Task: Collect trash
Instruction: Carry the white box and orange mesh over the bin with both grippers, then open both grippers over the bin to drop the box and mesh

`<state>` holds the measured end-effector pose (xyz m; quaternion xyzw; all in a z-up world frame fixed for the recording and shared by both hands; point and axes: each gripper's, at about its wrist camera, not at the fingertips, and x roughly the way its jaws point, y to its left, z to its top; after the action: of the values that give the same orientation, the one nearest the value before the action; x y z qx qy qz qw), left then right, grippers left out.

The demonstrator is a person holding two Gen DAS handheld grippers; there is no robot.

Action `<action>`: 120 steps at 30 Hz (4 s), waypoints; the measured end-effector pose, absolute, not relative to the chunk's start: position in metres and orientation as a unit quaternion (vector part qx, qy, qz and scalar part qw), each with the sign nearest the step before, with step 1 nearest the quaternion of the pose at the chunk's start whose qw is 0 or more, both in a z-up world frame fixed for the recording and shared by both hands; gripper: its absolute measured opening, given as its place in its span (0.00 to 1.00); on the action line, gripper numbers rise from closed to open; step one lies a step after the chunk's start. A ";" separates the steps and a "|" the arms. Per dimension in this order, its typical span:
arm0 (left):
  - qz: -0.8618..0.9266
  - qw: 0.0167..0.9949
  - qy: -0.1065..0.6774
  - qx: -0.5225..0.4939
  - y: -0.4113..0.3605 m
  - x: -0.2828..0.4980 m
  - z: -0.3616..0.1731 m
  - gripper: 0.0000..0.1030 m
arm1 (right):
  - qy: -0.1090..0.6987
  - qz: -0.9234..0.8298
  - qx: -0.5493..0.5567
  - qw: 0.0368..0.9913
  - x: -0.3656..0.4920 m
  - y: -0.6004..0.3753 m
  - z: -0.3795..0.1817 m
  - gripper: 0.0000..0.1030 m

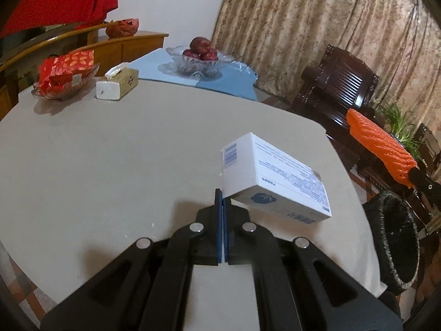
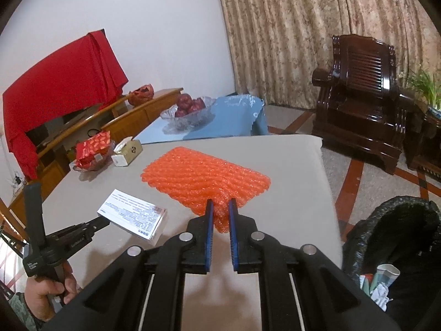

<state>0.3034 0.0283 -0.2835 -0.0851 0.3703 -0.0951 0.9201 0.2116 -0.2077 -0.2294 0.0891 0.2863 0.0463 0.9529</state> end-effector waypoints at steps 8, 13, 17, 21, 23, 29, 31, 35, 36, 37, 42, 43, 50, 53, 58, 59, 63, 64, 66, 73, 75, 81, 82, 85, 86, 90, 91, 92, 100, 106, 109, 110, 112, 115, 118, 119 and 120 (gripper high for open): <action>-0.115 0.922 0.361 -0.079 0.008 0.279 -0.262 0.00 | 0.271 0.036 0.091 0.958 0.184 -0.218 -0.216 0.10; -0.129 0.923 0.355 -0.075 -0.007 0.265 -0.252 0.00 | 0.263 0.024 0.094 0.960 0.169 -0.230 -0.211 0.10; -0.141 0.923 0.353 -0.068 -0.023 0.257 -0.246 0.00 | 0.259 0.015 0.094 0.961 0.160 -0.241 -0.208 0.10; -0.157 0.920 0.354 -0.056 -0.044 0.248 -0.245 0.00 | 0.257 0.003 0.094 0.962 0.151 -0.258 -0.208 0.10; -0.166 0.919 0.356 -0.050 -0.057 0.245 -0.246 0.00 | 0.256 -0.006 0.097 0.962 0.146 -0.269 -0.209 0.10; -0.193 0.912 0.361 -0.040 -0.097 0.242 -0.248 0.00 | 0.259 -0.033 0.100 0.960 0.133 -0.304 -0.216 0.10; -0.204 0.909 0.361 -0.034 -0.113 0.240 -0.248 0.00 | 0.261 -0.042 0.102 0.959 0.129 -0.317 -0.219 0.10; -0.222 0.904 0.364 -0.028 -0.140 0.237 -0.250 0.00 | 0.265 -0.060 0.102 0.957 0.117 -0.341 -0.225 0.10; -0.227 0.903 0.364 -0.025 -0.148 0.236 -0.250 0.00 | 0.266 -0.064 0.101 0.957 0.114 -0.346 -0.226 0.10; -0.230 0.902 0.364 -0.022 -0.155 0.234 -0.250 0.00 | 0.267 -0.067 0.101 0.956 0.112 -0.351 -0.228 0.10; -0.254 0.894 0.369 -0.009 -0.193 0.228 -0.254 0.00 | 0.277 -0.093 0.096 0.952 0.096 -0.383 -0.238 0.10; -0.257 0.893 0.369 -0.007 -0.198 0.227 -0.255 0.00 | 0.279 -0.097 0.095 0.951 0.094 -0.388 -0.240 0.10; -0.284 0.879 0.383 0.009 -0.247 0.219 -0.270 0.00 | 0.294 -0.128 0.089 0.943 0.075 -0.427 -0.253 0.10; -0.294 0.872 0.390 0.015 -0.266 0.216 -0.278 0.00 | 0.302 -0.139 0.088 0.939 0.071 -0.441 -0.258 0.10; -0.305 0.862 0.403 0.026 -0.294 0.211 -0.291 0.00 | 0.320 -0.148 0.085 0.932 0.067 -0.462 -0.270 0.10; -0.305 0.861 0.405 0.033 -0.302 0.210 -0.294 0.00 | 0.324 -0.148 0.084 0.931 0.067 -0.465 -0.272 0.10; -0.309 0.853 0.419 0.041 -0.325 0.209 -0.305 0.00 | 0.340 -0.152 0.070 0.925 0.065 -0.478 -0.279 0.10; -0.309 0.851 0.423 0.044 -0.332 0.209 -0.307 0.00 | 0.345 -0.152 0.067 0.924 0.065 -0.483 -0.281 0.10; -0.309 0.848 0.428 0.051 -0.343 0.207 -0.312 0.00 | 0.351 -0.153 0.067 0.921 0.065 -0.489 -0.282 0.10; -0.284 0.838 0.459 0.078 -0.375 0.215 -0.331 0.00 | 0.388 -0.153 0.066 0.907 0.075 -0.513 -0.302 0.10; -0.279 0.834 0.469 0.079 -0.382 0.217 -0.336 0.00 | 0.400 -0.151 0.061 0.902 0.078 -0.516 -0.309 0.10; -0.270 0.828 0.482 0.095 -0.402 0.219 -0.347 0.00 | 0.425 -0.148 0.050 0.891 0.085 -0.524 -0.325 0.10; -0.268 0.827 0.484 0.099 -0.404 0.219 -0.350 0.00 | 0.429 -0.148 0.051 0.890 0.085 -0.526 -0.327 0.10; -0.263 0.824 0.491 0.105 -0.408 0.220 -0.357 0.00 | 0.439 -0.148 0.053 0.885 0.087 -0.534 -0.333 0.10; -0.262 0.823 0.493 0.107 -0.411 0.221 -0.359 0.00 | 0.443 -0.149 0.053 0.883 0.089 -0.536 -0.336 0.10; -0.264 0.816 0.501 0.116 -0.419 0.225 -0.366 0.07 | 0.461 -0.147 0.060 0.873 0.093 -0.539 -0.344 0.18; -0.264 0.815 0.502 0.120 -0.420 0.224 -0.367 0.14 | 0.464 -0.148 0.066 0.871 0.094 -0.542 -0.347 0.23; -0.261 0.817 0.499 0.123 -0.420 0.224 -0.367 0.18 | 0.467 -0.150 0.069 0.868 0.094 -0.542 -0.349 0.29; -0.257 0.828 0.486 0.110 -0.402 0.217 -0.355 0.60 | 0.464 -0.150 0.073 0.870 0.080 -0.531 -0.346 0.29; -0.258 0.835 0.476 0.099 -0.384 0.214 -0.343 0.66 | 0.455 -0.158 0.082 0.873 0.070 -0.521 -0.331 0.33; -0.263 0.840 0.464 0.098 -0.378 0.209 -0.334 0.72 | 0.452 -0.160 0.078 0.874 0.070 -0.514 -0.325 0.42; -0.264 0.842 0.459 0.101 -0.377 0.207 -0.331 0.72 | 0.455 -0.160 0.071 0.873 0.071 -0.510 -0.325 0.43; -0.265 0.843 0.458 0.098 -0.373 0.206 -0.327 0.72 | 0.454 -0.161 0.071 0.873 0.074 -0.506 -0.321 0.43; -0.263 0.848 0.451 0.090 -0.362 0.204 -0.318 0.77 | 0.444 -0.164 0.078 0.878 0.074 -0.499 -0.310 0.43; -0.262 0.852 0.445 0.091 -0.354 0.202 -0.311 0.79 | 0.441 -0.180 0.088 0.875 0.068 -0.492 -0.304 0.48; -0.262 0.853 0.442 0.091 -0.349 0.200 -0.307 0.80 | 0.438 -0.183 0.095 0.875 0.066 -0.490 -0.303 0.51; -0.260 0.855 0.439 0.091 -0.344 0.198 -0.304 0.81 | 0.436 -0.186 0.101 0.875 0.062 -0.486 -0.300 0.54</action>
<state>0.1975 -0.3439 -0.3043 0.0913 0.4389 -0.2605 0.8551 0.0620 -0.4863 -0.3002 0.1011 0.4357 -0.1862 0.8748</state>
